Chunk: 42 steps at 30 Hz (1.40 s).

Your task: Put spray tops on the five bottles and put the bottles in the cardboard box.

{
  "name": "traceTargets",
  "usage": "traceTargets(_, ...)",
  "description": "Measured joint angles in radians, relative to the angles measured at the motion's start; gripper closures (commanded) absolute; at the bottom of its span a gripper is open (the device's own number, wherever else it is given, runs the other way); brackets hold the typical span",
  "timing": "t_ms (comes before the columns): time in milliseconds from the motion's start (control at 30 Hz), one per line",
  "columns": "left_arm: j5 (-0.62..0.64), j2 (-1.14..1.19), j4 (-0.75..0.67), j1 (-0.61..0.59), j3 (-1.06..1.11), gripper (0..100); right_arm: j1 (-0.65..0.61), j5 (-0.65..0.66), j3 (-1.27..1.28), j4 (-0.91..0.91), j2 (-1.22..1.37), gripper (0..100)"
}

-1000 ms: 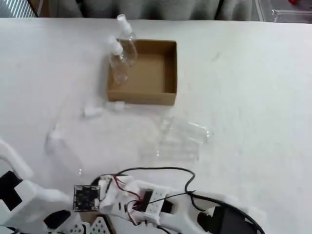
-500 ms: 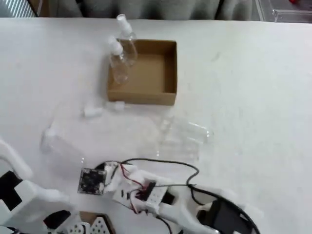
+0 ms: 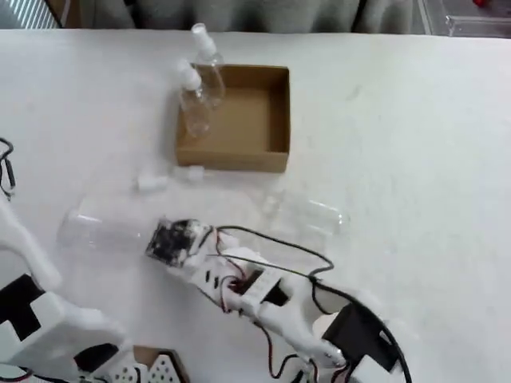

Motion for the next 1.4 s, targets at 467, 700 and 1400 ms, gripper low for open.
traceTargets(467,-0.367,-0.061,0.222,0.094,0.000,98,0.163,-0.026,-0.002,0.043,-0.049,98.3)
traceTargets(700,-0.591,-0.296,0.302,0.207,0.164,97,0.275,-0.032,-0.002,0.230,-0.192,98.3)
traceTargets(1400,-1.676,-0.905,0.542,0.353,0.726,71,0.364,-0.032,-0.002,0.273,-0.221,98.3)
